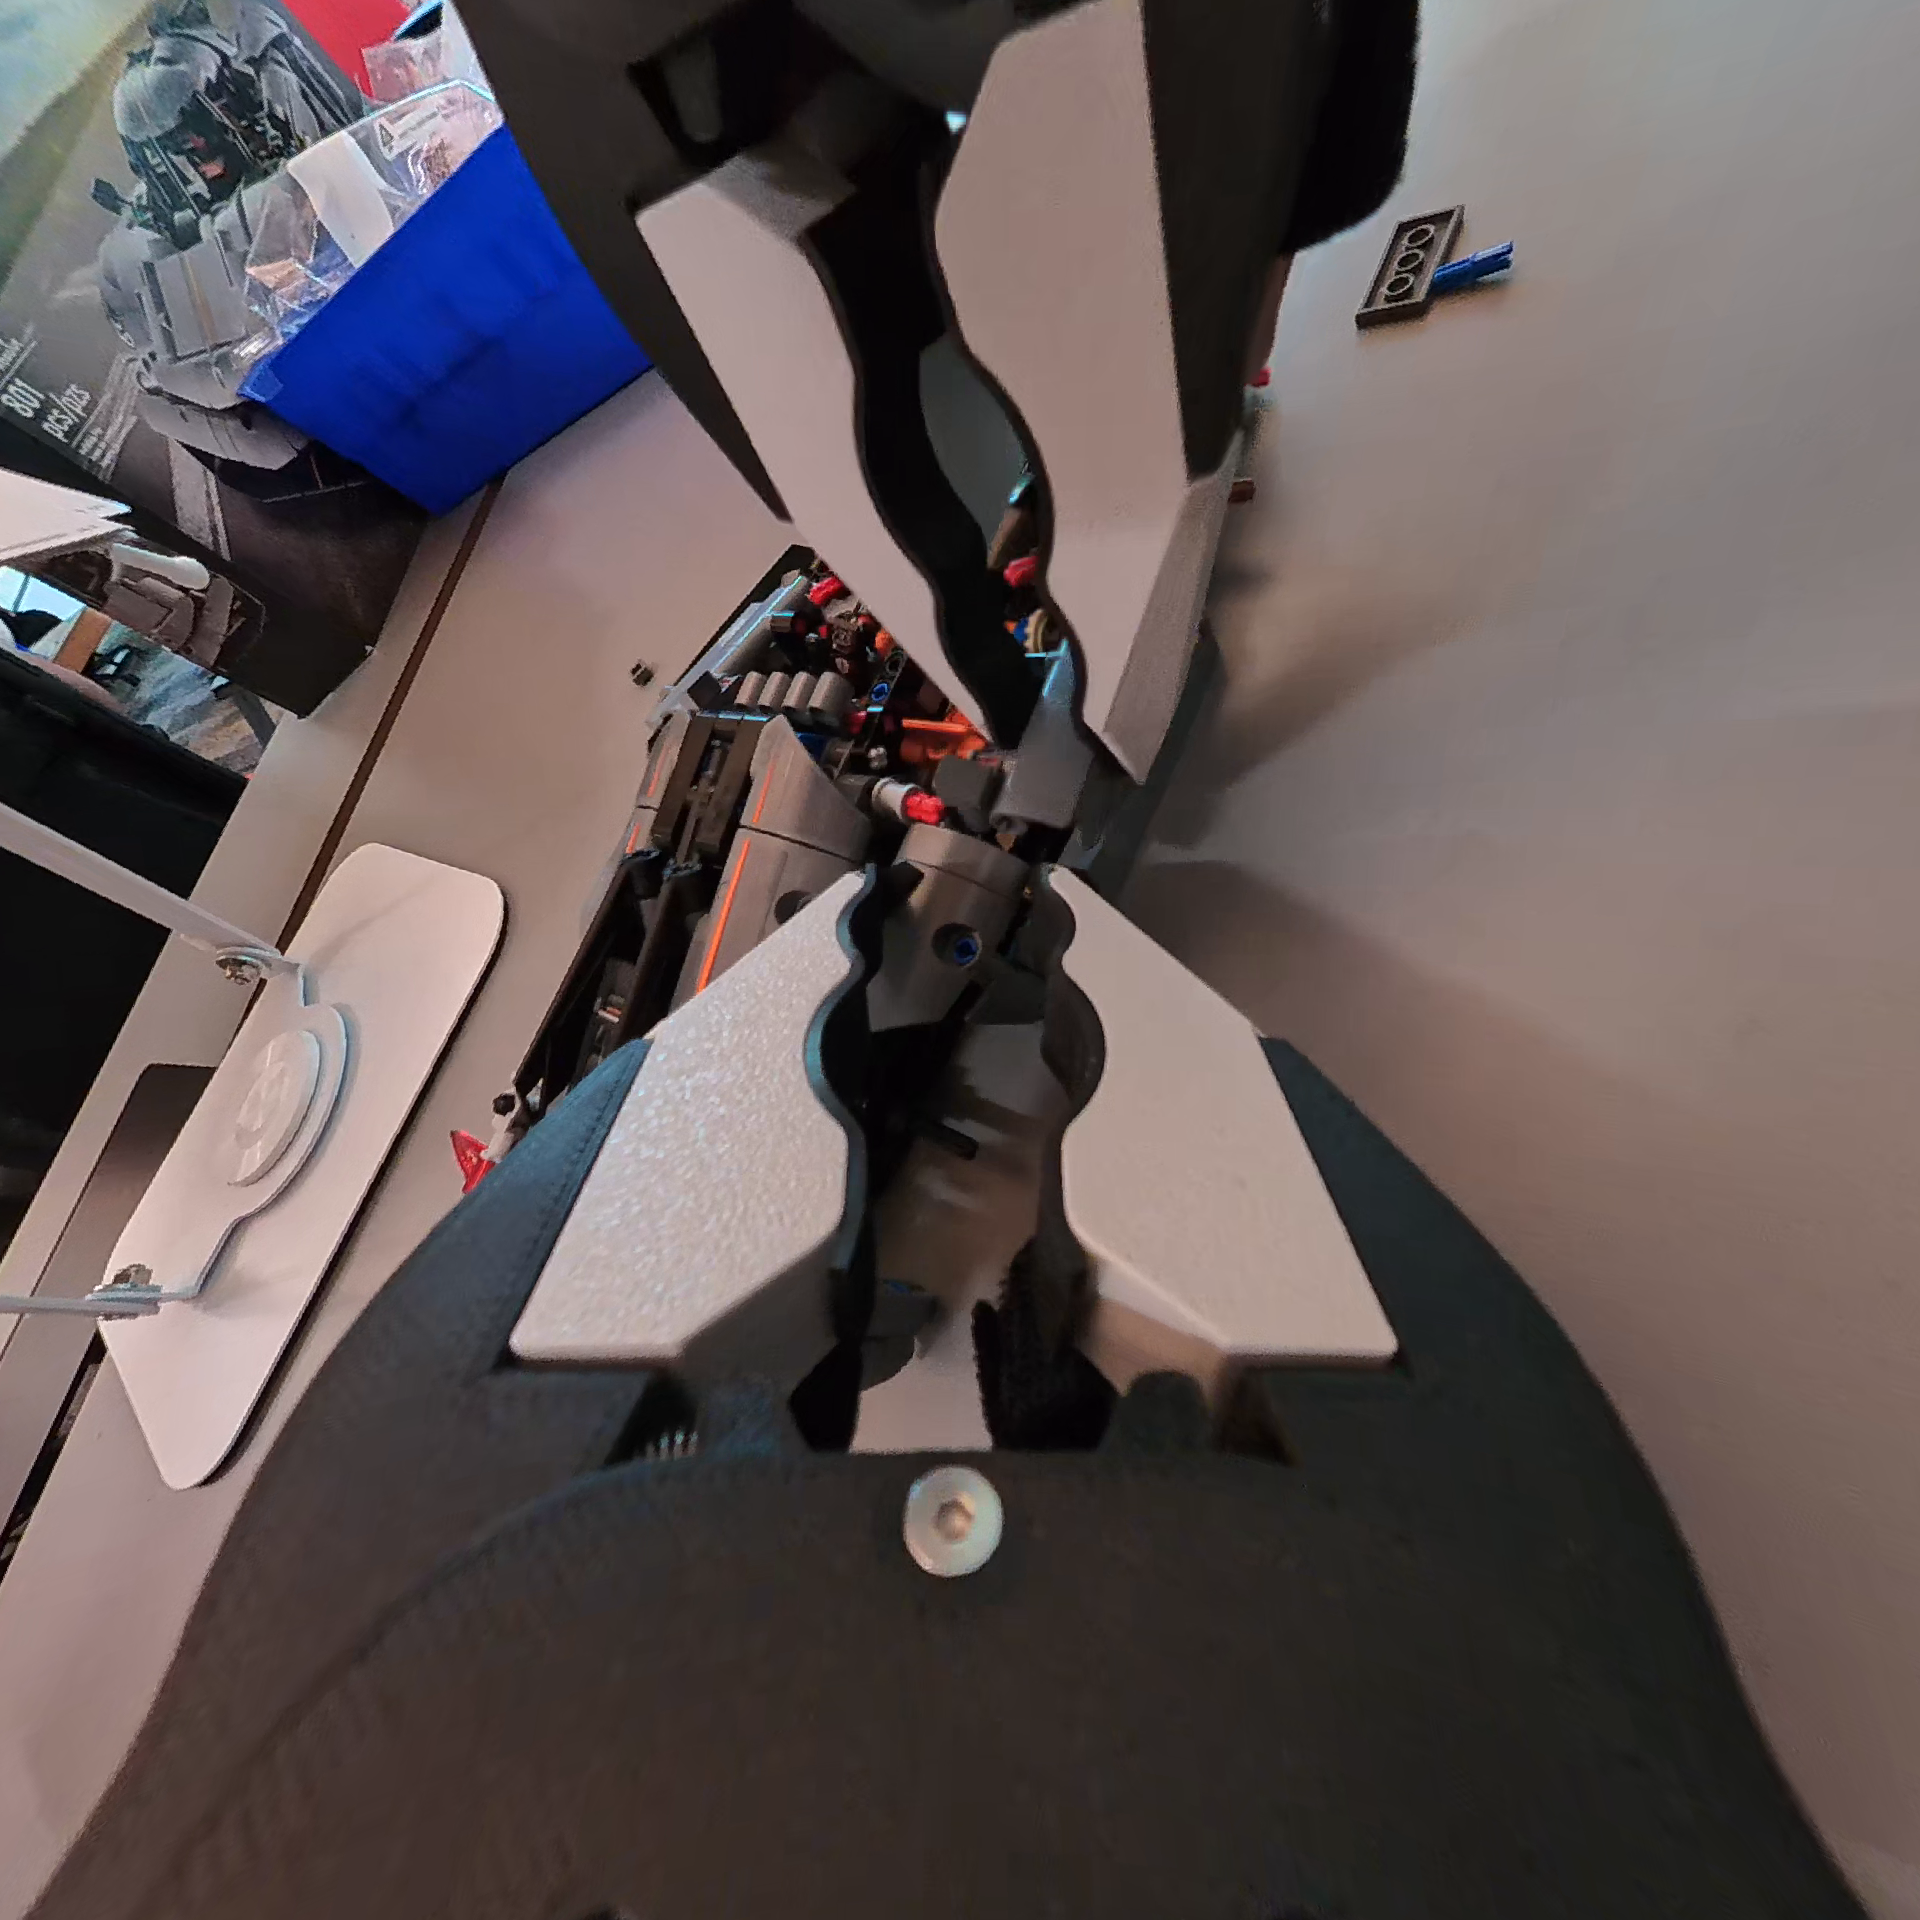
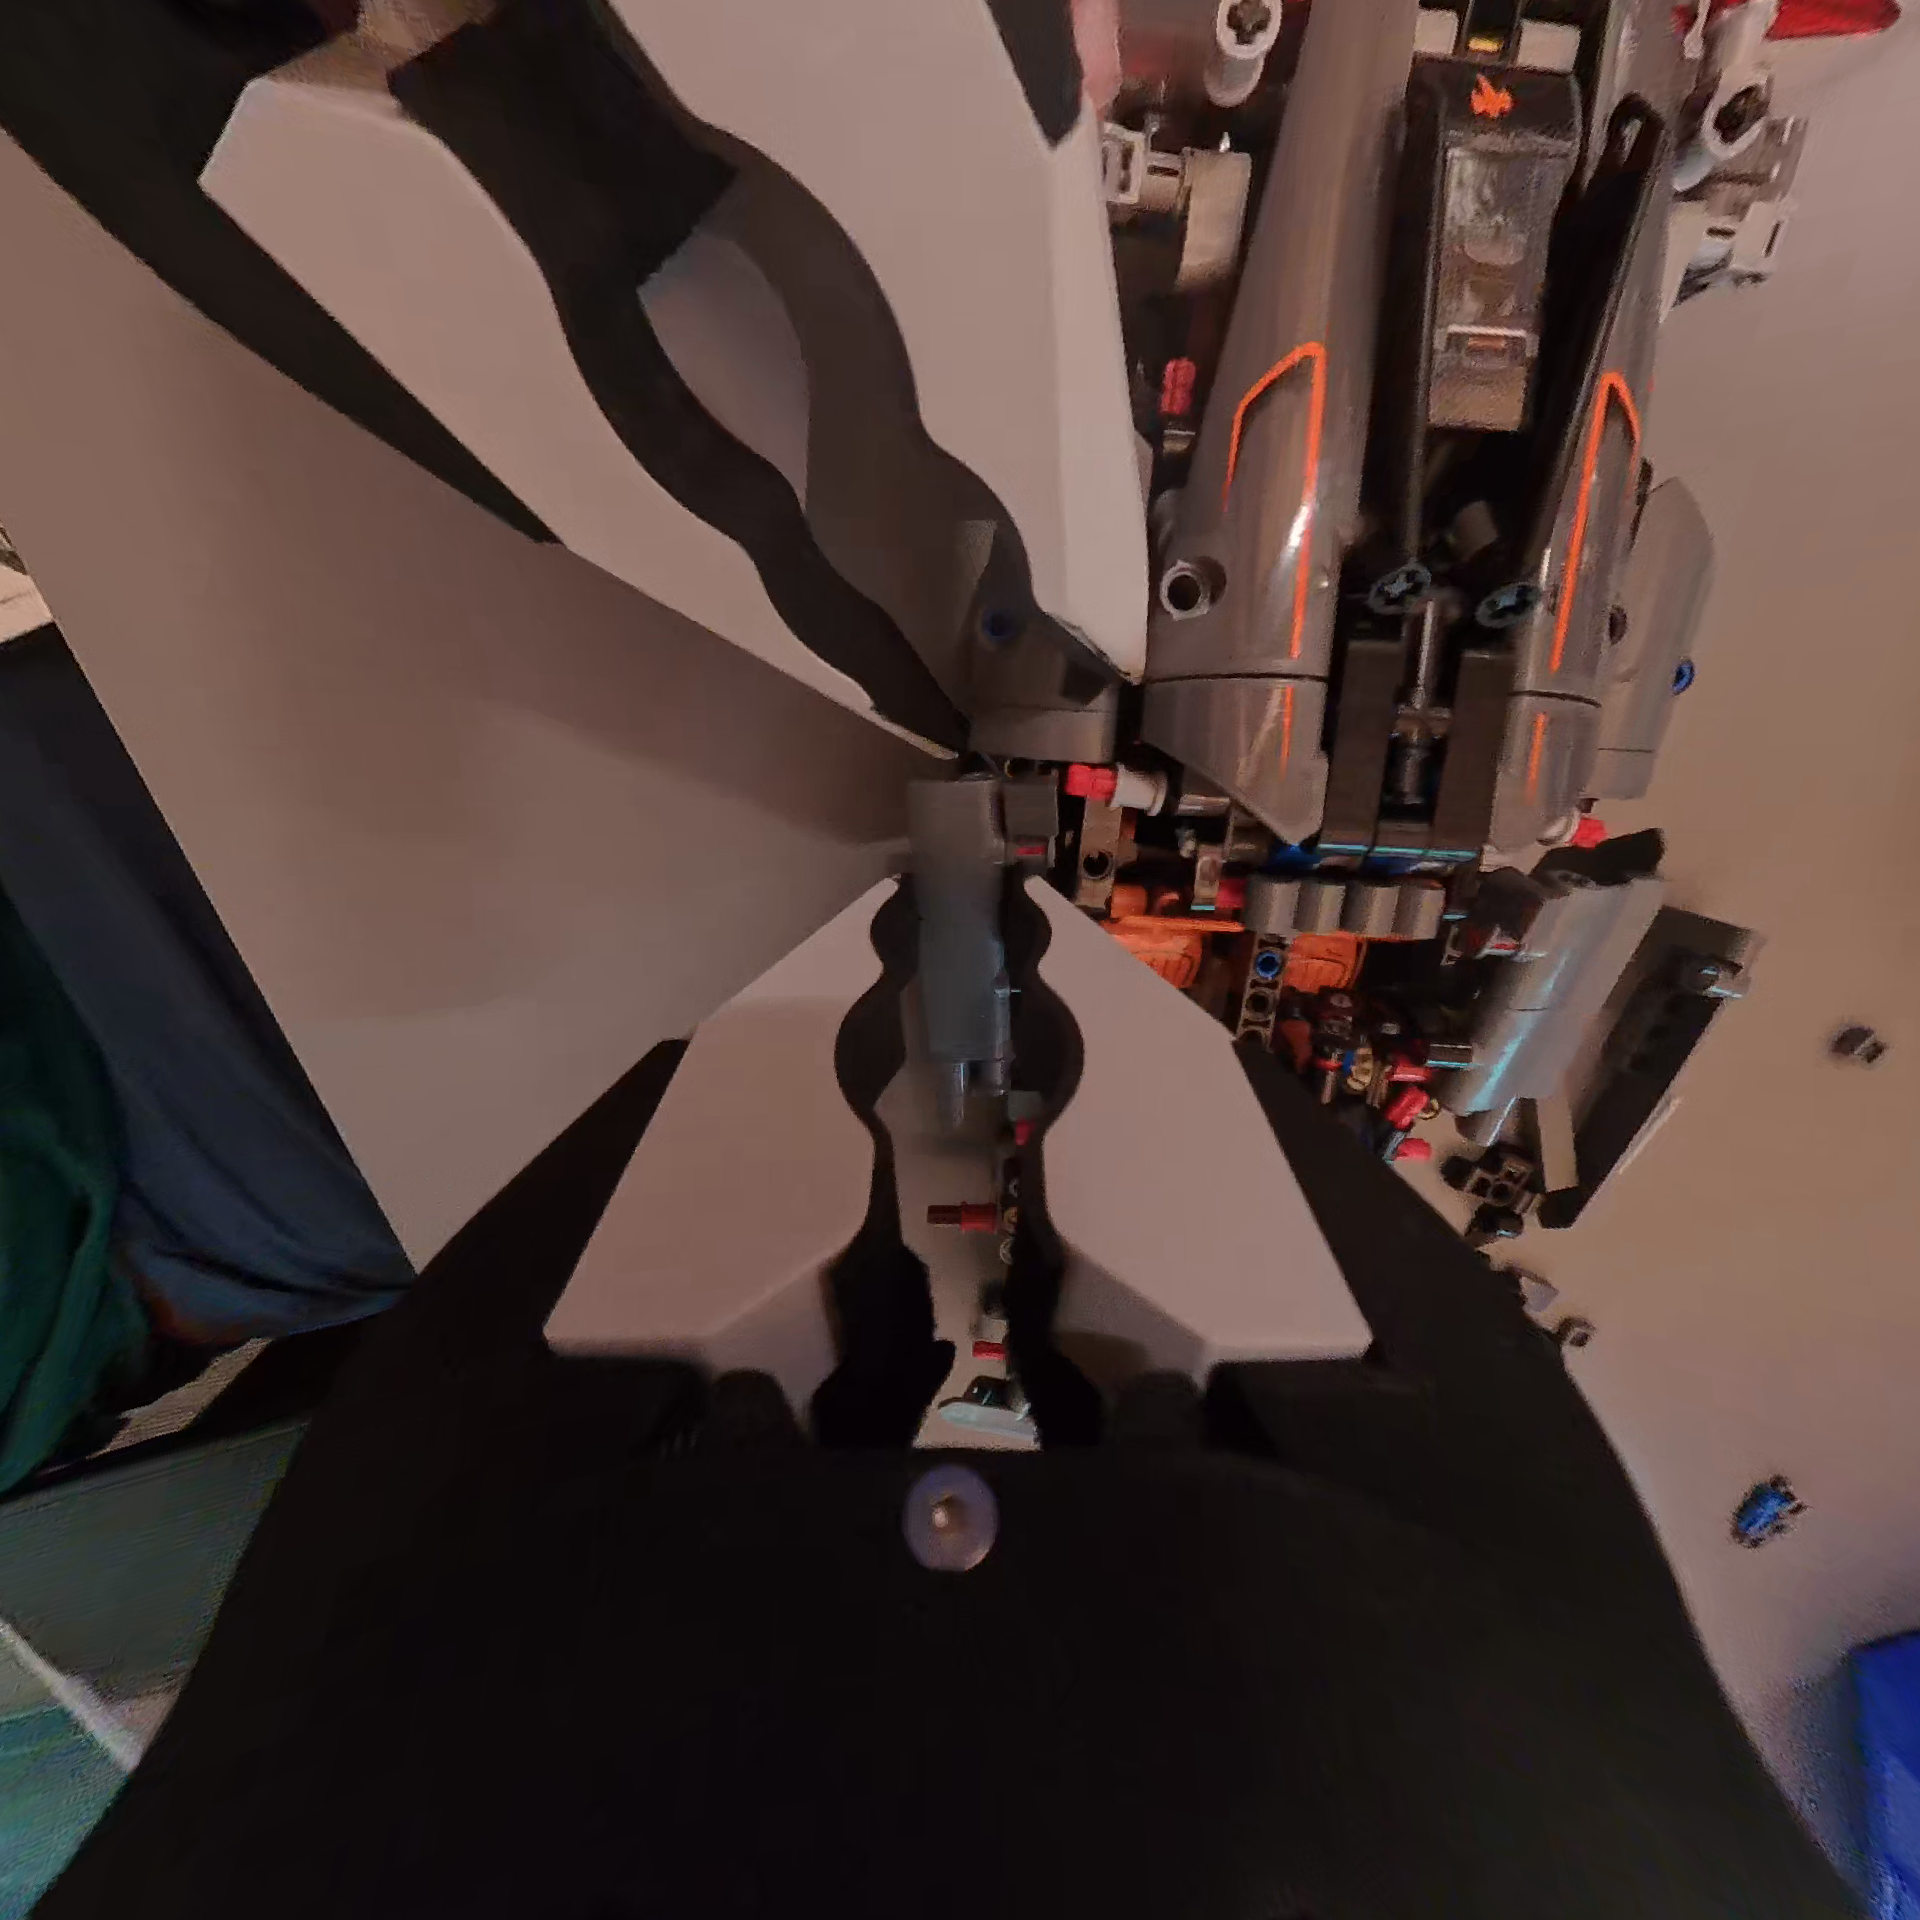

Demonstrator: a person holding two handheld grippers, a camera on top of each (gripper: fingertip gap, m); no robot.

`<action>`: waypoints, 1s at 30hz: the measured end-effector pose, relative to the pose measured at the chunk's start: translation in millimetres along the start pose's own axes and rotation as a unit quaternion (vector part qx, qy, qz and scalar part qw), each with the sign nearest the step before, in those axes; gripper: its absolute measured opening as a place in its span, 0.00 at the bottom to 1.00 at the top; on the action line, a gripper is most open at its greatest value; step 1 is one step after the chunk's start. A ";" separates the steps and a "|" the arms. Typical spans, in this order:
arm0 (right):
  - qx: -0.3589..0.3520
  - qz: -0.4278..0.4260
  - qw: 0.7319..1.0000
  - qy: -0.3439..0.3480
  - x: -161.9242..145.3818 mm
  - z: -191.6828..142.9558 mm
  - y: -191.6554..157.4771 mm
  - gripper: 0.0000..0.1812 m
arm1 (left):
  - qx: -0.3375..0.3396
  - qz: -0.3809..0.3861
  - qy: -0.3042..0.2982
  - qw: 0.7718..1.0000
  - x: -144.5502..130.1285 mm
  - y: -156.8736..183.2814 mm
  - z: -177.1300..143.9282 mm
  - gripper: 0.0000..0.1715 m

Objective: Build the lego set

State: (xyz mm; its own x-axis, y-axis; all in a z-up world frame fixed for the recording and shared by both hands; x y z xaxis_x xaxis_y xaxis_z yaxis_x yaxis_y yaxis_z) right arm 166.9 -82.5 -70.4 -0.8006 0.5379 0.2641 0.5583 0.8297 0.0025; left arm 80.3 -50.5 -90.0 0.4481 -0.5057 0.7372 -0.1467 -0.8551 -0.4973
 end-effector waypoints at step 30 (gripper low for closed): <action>0.043 0.014 0.985 0.167 -16.7 -11.7 9.0 0.22 | 0.024 0.000 -0.021 0.999 17.7 -16.7 -13.2 0.20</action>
State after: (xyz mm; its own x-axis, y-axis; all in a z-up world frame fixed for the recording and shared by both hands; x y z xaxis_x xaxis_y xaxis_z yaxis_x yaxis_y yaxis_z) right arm 187.9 -85.7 -63.6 -0.6604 0.4933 0.5662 0.5470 0.8325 -0.0874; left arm 79.1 -46.7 -62.5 0.4842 -0.5004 0.7177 -0.1048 -0.8476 -0.5203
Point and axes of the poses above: each gripper's, where its closed fingertips meet, z out along the fingers, x out of its top, y = z × x across the jaws, the point moved 7 cm from there along -z, back along the fingers, and after that the axes turned 2 degrees about x, right-handed, at the moved point
